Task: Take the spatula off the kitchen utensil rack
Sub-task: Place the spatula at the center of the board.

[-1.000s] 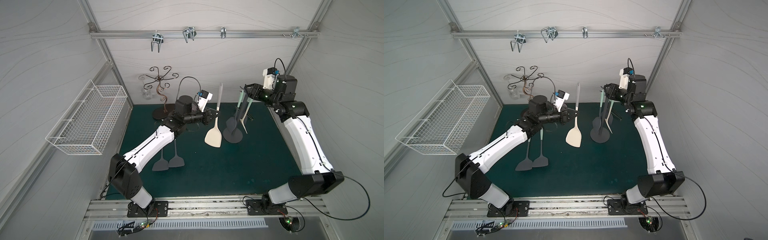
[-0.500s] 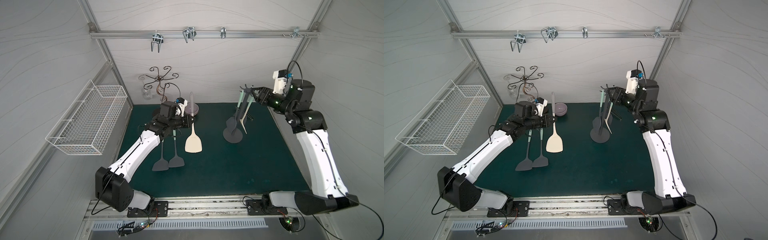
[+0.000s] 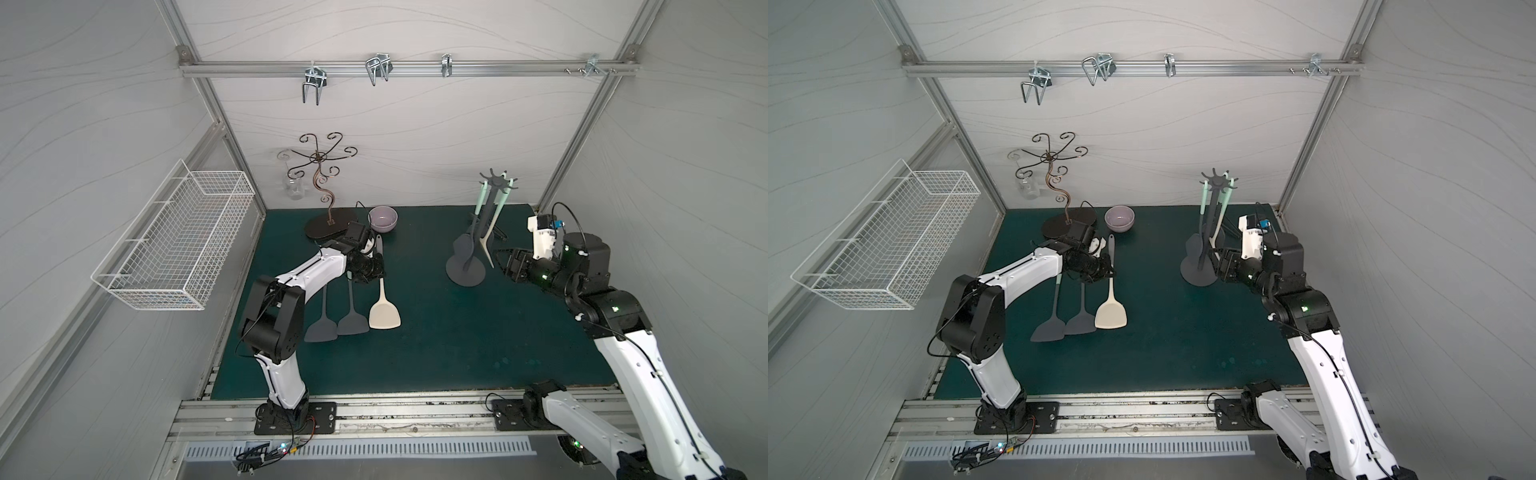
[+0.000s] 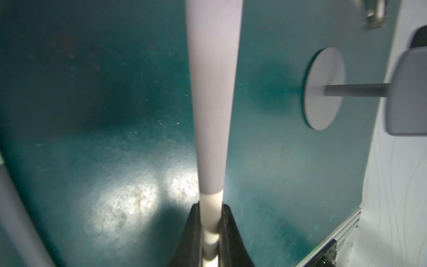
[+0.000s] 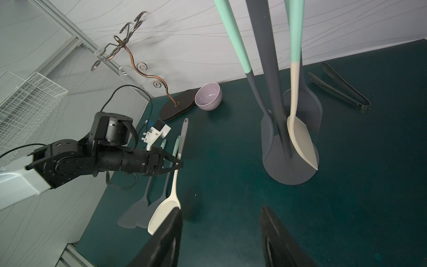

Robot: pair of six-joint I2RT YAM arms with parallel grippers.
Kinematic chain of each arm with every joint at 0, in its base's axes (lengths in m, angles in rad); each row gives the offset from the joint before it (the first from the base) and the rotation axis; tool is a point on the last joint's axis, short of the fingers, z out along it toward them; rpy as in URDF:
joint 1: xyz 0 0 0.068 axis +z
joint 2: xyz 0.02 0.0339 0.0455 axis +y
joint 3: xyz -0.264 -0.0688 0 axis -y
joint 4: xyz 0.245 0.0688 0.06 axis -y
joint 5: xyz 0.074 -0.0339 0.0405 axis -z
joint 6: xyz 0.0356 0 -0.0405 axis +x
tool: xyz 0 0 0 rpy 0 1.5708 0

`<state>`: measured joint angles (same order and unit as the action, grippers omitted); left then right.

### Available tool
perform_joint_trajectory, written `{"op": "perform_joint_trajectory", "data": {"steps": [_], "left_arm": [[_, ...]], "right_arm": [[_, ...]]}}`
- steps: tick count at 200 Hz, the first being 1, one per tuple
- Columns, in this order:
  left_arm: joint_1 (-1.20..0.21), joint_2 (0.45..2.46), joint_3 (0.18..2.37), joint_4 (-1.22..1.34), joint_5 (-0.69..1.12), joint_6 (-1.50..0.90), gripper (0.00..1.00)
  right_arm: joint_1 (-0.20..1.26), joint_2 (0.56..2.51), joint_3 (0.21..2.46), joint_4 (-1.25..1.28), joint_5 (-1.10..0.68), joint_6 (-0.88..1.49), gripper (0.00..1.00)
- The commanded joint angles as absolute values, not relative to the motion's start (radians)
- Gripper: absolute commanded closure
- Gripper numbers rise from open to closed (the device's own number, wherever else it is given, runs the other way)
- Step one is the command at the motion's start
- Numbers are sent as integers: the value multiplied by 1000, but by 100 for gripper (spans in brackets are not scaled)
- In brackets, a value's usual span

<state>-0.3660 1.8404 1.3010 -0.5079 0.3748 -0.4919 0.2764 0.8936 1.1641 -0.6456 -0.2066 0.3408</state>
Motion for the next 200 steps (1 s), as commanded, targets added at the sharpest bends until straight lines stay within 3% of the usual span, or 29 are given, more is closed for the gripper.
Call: {"op": "perform_joint_trajectory", "data": {"steps": [1, 136, 200], "left_arm": [[-360, 1886, 1354, -484, 393, -497, 100], [-334, 2006, 1362, -501, 355, -499, 100], [-334, 1984, 1365, -532, 310, -477, 72]], "right_arm": [[288, 881, 1160, -645, -225, 327, 44], [295, 911, 1153, -622, -242, 328, 44], [294, 913, 1167, -630, -240, 328, 43]]}}
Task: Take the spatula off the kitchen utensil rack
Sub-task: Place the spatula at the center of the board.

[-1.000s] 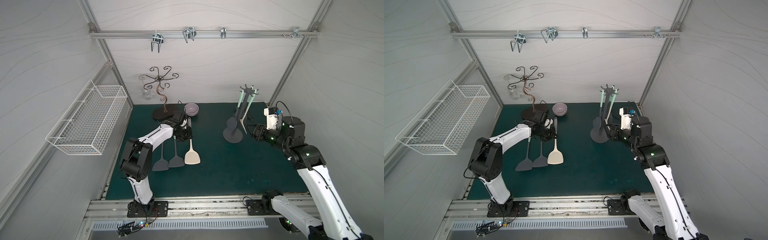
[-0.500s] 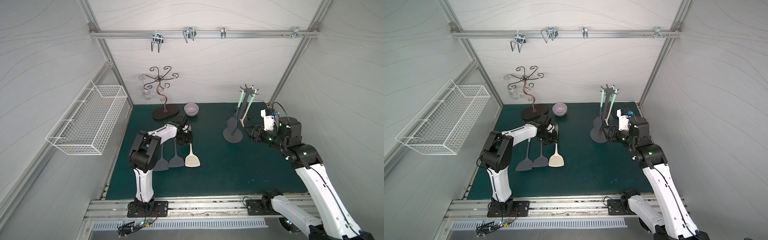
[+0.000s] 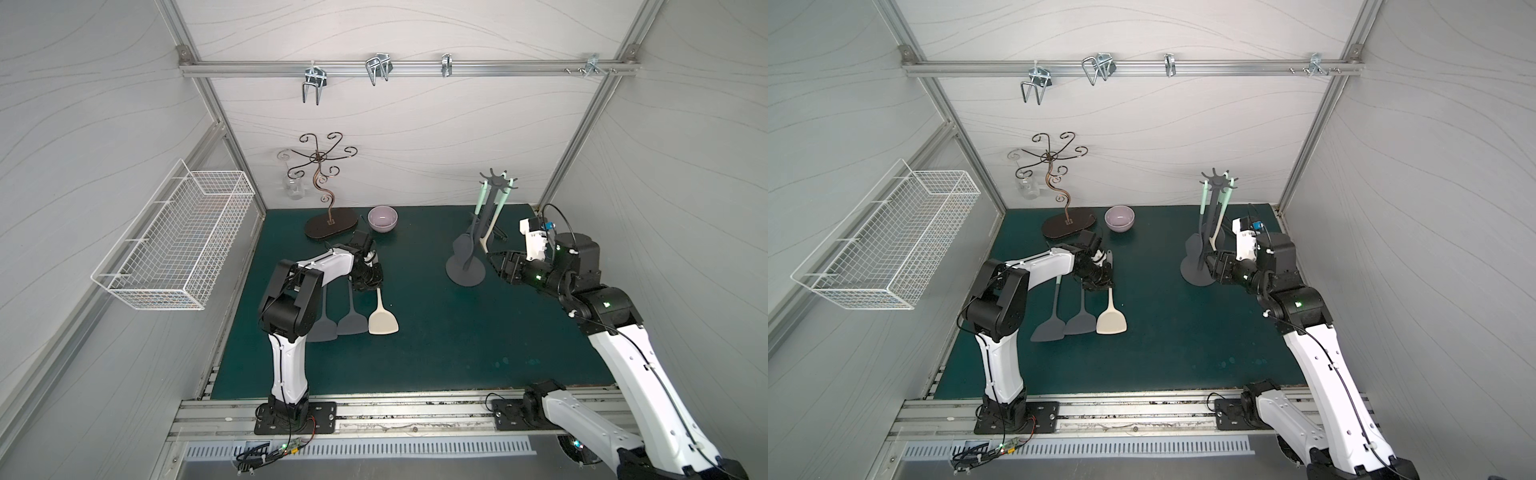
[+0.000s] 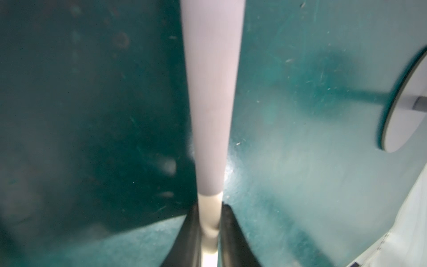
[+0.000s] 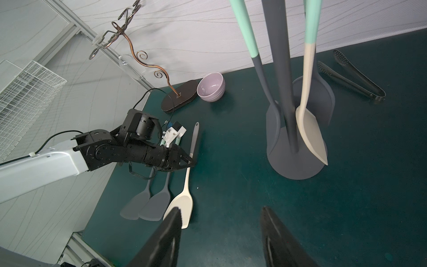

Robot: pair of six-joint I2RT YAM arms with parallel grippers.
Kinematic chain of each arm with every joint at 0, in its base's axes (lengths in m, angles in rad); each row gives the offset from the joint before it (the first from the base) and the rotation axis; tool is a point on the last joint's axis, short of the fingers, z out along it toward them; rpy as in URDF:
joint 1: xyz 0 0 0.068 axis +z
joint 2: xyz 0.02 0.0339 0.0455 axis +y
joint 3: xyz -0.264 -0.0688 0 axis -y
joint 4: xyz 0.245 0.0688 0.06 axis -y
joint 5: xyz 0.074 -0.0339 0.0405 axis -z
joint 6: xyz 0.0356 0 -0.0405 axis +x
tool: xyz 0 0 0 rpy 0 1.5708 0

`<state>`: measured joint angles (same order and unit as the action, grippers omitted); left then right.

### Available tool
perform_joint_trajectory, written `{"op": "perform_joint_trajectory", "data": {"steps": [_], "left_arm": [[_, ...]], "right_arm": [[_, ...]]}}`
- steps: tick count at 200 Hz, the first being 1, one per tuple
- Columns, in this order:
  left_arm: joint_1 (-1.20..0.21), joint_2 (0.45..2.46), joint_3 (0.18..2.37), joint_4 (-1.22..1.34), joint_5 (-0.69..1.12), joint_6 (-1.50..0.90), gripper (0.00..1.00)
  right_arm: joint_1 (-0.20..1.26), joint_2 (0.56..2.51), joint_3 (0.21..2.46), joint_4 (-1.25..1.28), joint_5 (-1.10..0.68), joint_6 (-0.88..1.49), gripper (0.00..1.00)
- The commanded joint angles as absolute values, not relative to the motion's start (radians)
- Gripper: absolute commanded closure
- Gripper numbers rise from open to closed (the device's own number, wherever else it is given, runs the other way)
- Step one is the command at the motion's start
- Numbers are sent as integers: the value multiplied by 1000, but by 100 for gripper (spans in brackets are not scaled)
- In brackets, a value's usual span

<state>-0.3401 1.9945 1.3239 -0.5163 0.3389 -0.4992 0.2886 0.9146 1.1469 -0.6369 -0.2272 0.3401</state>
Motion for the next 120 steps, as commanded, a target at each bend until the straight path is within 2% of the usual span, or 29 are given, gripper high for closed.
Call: {"op": "perform_joint_trajectory", "data": {"steps": [1, 30, 78, 120], "left_arm": [[-334, 1983, 1366, -533, 310, -476, 72], [-334, 1958, 1381, -558, 291, -456, 68], [-334, 1887, 1411, -596, 274, -428, 68], [-334, 1751, 1434, -604, 269, -361, 67]], "right_arm": [[294, 914, 1167, -630, -240, 328, 43], [294, 913, 1173, -635, -237, 328, 43], [295, 917, 1196, -639, -214, 339, 43], [294, 947, 1282, -657, -160, 328, 42]]}}
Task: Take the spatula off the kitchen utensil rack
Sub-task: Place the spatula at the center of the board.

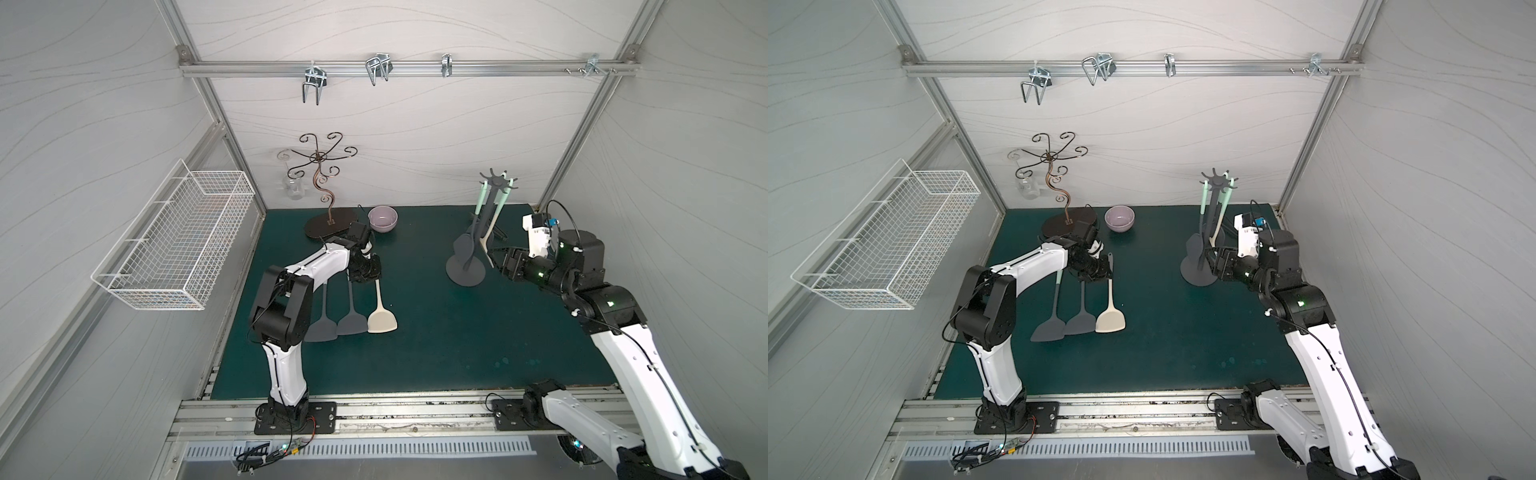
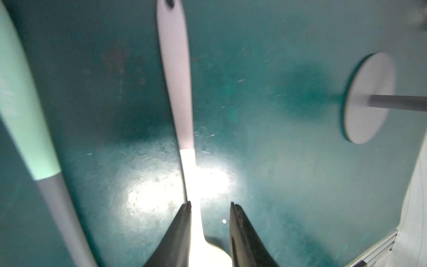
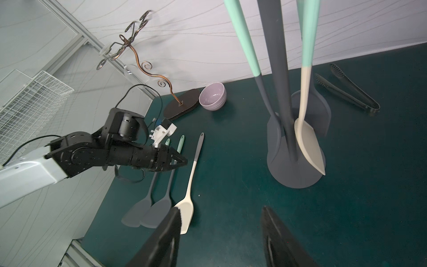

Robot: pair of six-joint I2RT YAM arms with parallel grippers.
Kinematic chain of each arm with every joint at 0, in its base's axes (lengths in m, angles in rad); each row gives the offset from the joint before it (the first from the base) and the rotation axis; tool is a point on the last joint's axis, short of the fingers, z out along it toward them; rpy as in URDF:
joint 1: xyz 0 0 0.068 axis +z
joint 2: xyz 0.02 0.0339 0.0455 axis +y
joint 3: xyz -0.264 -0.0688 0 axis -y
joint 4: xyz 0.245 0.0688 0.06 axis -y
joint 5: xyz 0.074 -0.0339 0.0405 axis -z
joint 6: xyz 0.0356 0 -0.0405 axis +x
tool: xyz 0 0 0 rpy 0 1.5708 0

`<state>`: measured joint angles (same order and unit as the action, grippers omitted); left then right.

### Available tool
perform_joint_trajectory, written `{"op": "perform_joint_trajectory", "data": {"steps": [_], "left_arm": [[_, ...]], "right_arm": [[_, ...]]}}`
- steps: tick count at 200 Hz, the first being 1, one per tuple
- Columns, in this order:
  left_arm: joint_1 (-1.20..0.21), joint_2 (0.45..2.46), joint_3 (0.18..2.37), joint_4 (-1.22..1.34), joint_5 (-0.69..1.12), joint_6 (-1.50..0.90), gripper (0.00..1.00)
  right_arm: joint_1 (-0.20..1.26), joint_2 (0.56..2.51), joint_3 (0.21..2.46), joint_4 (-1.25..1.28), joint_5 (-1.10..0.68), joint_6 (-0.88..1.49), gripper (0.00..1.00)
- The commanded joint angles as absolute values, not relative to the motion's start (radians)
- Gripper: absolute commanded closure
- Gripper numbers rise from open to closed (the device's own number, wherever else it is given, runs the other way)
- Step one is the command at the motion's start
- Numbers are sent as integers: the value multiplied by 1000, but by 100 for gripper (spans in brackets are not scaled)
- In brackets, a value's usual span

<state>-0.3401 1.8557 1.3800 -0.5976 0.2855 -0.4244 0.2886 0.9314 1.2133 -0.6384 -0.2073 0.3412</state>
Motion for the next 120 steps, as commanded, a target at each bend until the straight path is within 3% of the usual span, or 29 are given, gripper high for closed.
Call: {"op": "perform_joint_trajectory", "data": {"steps": [1, 58, 120], "left_arm": [[-334, 1747, 1433, -603, 267, -358, 67], [-349, 1496, 1434, -431, 290, -281, 64], [-542, 1436, 1401, -30, 233, -167, 57]], "right_arm": [[294, 947, 1285, -658, -159, 327, 42], [276, 1041, 1493, -663, -40, 335, 39], [252, 1318, 1841, -669, -167, 436, 39]]}}
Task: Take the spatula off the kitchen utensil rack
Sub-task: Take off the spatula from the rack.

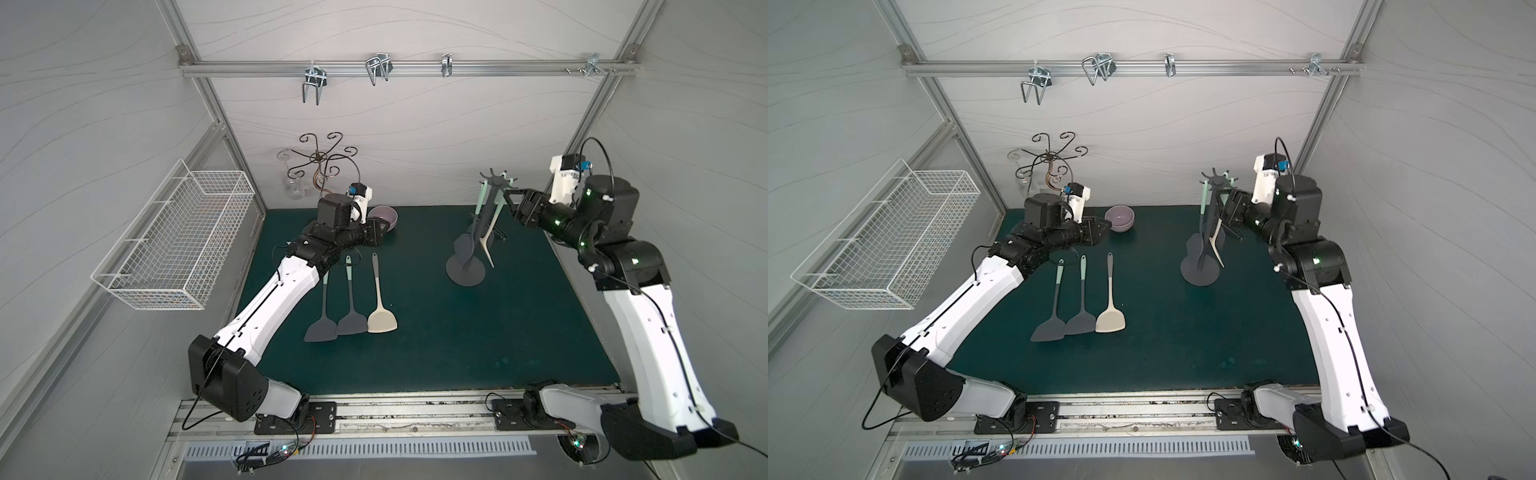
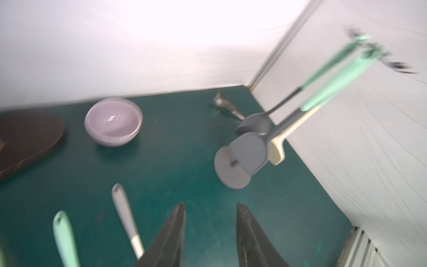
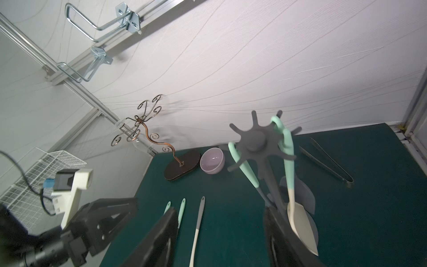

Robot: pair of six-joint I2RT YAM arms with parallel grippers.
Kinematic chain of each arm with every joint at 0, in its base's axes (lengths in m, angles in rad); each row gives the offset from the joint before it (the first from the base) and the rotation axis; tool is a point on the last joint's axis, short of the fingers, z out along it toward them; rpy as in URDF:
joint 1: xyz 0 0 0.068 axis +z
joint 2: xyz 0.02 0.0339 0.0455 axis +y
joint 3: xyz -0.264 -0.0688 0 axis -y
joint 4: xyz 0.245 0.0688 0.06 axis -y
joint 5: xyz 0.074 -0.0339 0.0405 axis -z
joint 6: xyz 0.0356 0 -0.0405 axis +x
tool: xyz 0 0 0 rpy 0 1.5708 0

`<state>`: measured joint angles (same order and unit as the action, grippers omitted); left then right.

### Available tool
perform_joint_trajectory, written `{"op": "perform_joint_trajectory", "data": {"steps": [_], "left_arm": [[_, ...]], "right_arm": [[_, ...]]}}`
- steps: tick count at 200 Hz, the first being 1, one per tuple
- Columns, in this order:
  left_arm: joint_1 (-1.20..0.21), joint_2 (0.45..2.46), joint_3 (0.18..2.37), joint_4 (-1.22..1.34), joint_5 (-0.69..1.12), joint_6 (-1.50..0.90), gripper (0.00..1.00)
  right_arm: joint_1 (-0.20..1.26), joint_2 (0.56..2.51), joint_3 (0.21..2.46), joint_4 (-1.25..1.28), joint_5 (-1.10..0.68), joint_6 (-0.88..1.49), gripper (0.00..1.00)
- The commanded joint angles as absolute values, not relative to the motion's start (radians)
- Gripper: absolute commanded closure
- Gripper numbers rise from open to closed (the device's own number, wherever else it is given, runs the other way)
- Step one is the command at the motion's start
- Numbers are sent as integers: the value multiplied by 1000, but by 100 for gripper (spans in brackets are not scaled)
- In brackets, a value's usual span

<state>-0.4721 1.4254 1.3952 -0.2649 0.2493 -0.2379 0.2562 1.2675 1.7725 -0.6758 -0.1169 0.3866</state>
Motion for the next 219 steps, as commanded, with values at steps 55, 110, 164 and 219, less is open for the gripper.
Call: {"op": "perform_joint_trajectory", "data": {"steps": [55, 110, 164, 219], "left_arm": [[-654, 1610, 1482, 172, 330, -151, 51], [-668, 1824, 1642, 228, 437, -217, 47], [-670, 1987, 1777, 258, 496, -249, 44], [-675, 2148, 1957, 269, 516, -284, 42]], "right_arm": [[250, 1450, 1958, -650, -211, 424, 39], [226, 1493, 1946, -633, -251, 392, 39], [199, 1506, 1925, -617, -285, 395, 40], [183, 1496, 1872, -592, -288, 406, 41]]}}
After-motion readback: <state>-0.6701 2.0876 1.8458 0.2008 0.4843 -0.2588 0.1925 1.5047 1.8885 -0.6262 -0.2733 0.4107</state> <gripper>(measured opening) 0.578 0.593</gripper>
